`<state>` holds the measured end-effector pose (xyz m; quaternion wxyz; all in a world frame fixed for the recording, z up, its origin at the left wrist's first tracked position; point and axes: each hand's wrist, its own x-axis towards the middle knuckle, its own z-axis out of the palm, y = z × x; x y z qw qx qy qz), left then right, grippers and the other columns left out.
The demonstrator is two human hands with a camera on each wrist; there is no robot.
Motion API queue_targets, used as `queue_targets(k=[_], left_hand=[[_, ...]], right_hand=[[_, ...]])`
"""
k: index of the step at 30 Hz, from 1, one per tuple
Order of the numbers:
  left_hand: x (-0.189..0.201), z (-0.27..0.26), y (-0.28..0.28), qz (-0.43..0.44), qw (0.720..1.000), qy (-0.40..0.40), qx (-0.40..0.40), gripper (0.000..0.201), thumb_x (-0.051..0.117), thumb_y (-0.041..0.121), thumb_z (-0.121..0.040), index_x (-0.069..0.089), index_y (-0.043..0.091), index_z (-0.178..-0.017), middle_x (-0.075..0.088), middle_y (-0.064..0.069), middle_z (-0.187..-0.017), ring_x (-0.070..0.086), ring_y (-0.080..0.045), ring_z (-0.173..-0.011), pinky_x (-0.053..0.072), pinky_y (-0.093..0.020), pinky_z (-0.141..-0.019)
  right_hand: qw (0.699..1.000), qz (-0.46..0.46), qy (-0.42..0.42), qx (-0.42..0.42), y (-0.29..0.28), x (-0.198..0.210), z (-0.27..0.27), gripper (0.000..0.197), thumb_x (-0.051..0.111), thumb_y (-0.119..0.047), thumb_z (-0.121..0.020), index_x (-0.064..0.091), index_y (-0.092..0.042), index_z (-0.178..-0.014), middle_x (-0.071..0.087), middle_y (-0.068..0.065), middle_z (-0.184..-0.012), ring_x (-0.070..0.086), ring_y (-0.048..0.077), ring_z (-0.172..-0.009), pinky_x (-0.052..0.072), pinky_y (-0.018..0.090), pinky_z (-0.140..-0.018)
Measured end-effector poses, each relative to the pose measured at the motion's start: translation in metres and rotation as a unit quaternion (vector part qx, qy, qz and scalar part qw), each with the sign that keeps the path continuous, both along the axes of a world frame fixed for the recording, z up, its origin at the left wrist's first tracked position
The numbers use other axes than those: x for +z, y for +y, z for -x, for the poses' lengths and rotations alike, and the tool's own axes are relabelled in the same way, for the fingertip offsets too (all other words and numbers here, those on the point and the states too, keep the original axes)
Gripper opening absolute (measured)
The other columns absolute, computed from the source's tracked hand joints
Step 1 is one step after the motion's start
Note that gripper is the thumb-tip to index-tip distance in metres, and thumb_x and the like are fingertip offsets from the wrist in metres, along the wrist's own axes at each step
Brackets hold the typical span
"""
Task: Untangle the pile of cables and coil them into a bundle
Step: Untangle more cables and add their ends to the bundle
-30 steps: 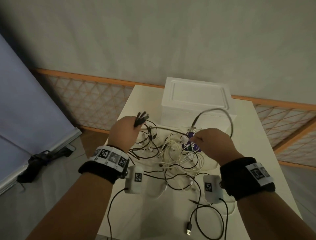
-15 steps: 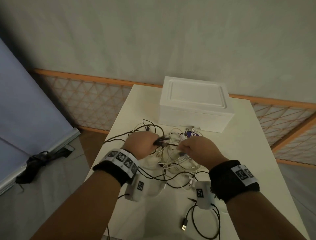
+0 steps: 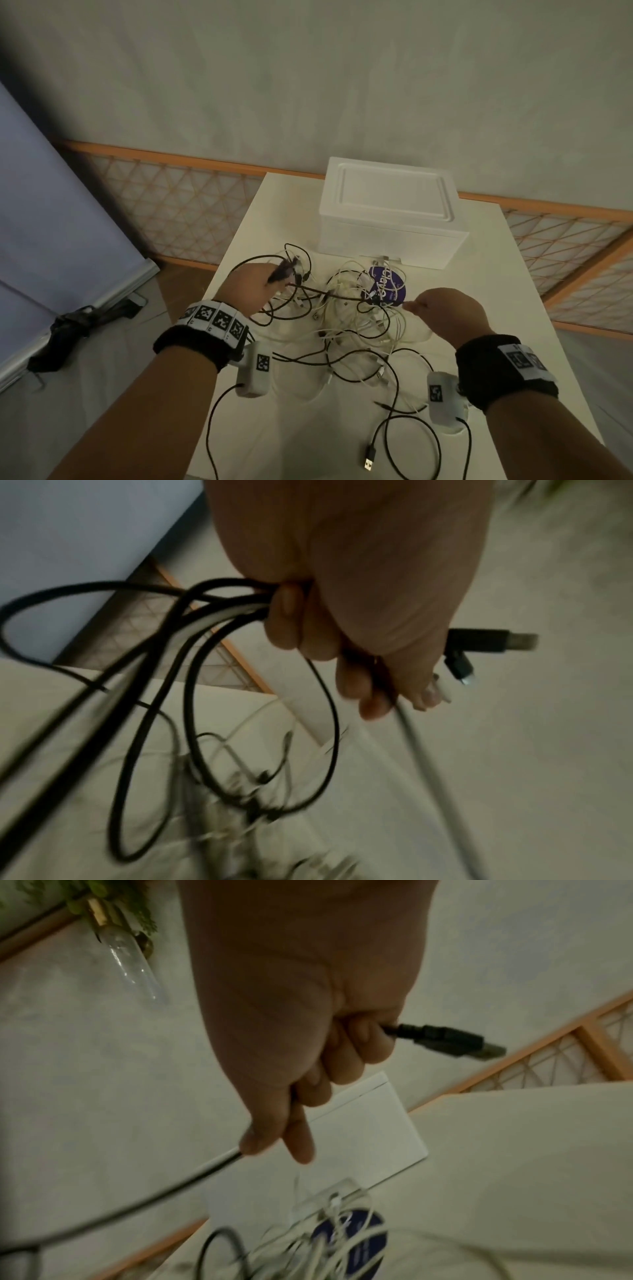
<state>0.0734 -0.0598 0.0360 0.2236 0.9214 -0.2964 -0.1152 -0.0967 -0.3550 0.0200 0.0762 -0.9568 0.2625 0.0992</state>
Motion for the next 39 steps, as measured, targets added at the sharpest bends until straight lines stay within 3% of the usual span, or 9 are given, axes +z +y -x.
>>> queue_targets(k=[5,7,10,13,15,21,27,33,39], left_hand=[[0.029,-0.004,0.000,0.278,0.948,0.105,0.118,0.035,0.050,0.050,-0.093,0.065,0.031,-0.068,0.072,-0.002,-0.083,0.052,-0.009,-0.053,0.037,-0.029,-0.057],[0.040,-0.001,-0.007,0.356,0.912,0.151,0.135,0.037,0.053,0.050,-0.092,0.057,0.027,-0.063,0.059,0.002,-0.063,0.036,-0.007,-0.041,0.029,-0.027,-0.048],[0.052,0.011,-0.022,0.444,0.853,0.252,0.107,0.031,0.055,0.033,-0.096,0.045,0.023,-0.068,0.035,0.011,-0.051,0.024,-0.005,-0.041,0.021,-0.022,-0.043],[0.060,0.027,-0.035,0.489,0.808,0.323,0.061,0.030,0.051,0.013,-0.097,0.043,0.018,-0.068,0.032,0.006,-0.055,0.026,-0.006,-0.041,0.025,-0.020,-0.042],[0.064,0.033,-0.040,0.517,0.769,0.374,0.036,0.029,0.045,0.010,-0.096,0.042,0.016,-0.068,0.034,0.004,-0.058,0.028,-0.007,-0.042,0.027,-0.021,-0.045],[0.061,0.032,-0.026,0.607,0.652,0.454,0.014,0.026,0.035,0.025,-0.099,0.043,0.016,-0.076,0.043,0.003,-0.061,0.039,-0.009,-0.050,0.043,-0.023,-0.053],[0.089,-0.002,0.005,0.690,0.596,0.356,0.206,0.033,0.043,0.031,-0.100,0.043,0.023,-0.069,0.030,0.009,-0.046,0.020,-0.004,-0.036,0.018,-0.017,-0.032],[0.105,-0.052,0.077,0.720,0.585,0.210,0.309,0.037,0.040,0.037,-0.100,0.039,0.025,-0.066,0.033,0.010,-0.047,0.023,-0.006,-0.039,0.016,-0.018,-0.034],[0.089,-0.069,0.088,0.697,0.603,0.199,0.334,0.044,0.039,0.036,-0.101,0.041,0.023,-0.060,0.040,0.009,-0.043,0.030,-0.006,-0.036,0.021,-0.015,-0.037]], right_hand=[[0.983,0.120,0.135,-0.036,-0.011,0.009,0.014,0.036,0.049,-0.050,-0.087,0.060,-0.028,-0.113,0.058,-0.006,-0.115,0.053,0.017,-0.113,0.029,0.050,-0.102],[0.992,0.091,0.083,0.000,0.005,0.016,0.002,0.051,0.055,-0.038,-0.082,0.047,-0.025,-0.131,0.045,-0.001,-0.136,0.040,0.020,-0.130,0.018,0.058,-0.108],[0.983,-0.056,-0.105,0.138,0.054,0.043,-0.025,0.077,0.065,-0.037,-0.080,0.029,-0.019,-0.146,0.028,0.002,-0.153,0.024,0.017,-0.140,0.012,0.043,-0.115],[0.926,-0.226,-0.189,0.234,0.113,0.066,-0.050,0.079,0.072,-0.039,-0.079,0.034,-0.018,-0.144,0.041,-0.006,-0.141,0.035,0.007,-0.130,0.024,0.027,-0.111],[0.884,-0.339,-0.222,0.232,0.138,0.065,-0.061,0.057,0.075,-0.036,-0.077,0.049,-0.021,-0.125,0.055,-0.013,-0.115,0.050,0.000,-0.105,0.038,0.018,-0.091],[0.798,-0.539,-0.220,0.156,0.155,0.051,-0.069,0.024,0.070,-0.013,-0.083,0.051,-0.007,-0.097,0.061,0.012,-0.077,0.060,0.019,-0.072,0.051,0.038,-0.072],[0.919,-0.218,-0.170,0.280,0.137,0.061,-0.061,0.031,0.049,-0.043,-0.095,0.057,-0.016,-0.084,0.047,-0.008,-0.065,0.046,0.009,-0.062,0.038,0.029,-0.060],[0.959,-0.108,-0.171,0.201,0.072,0.057,-0.044,0.028,0.046,-0.045,-0.095,0.050,-0.021,-0.082,0.055,-0.004,-0.067,0.056,0.019,-0.066,0.044,0.033,-0.061],[0.963,-0.080,-0.205,0.157,0.055,0.083,-0.039,0.035,0.051,-0.047,-0.092,0.050,-0.016,-0.077,0.056,0.000,-0.065,0.055,0.023,-0.067,0.046,0.036,-0.064]])
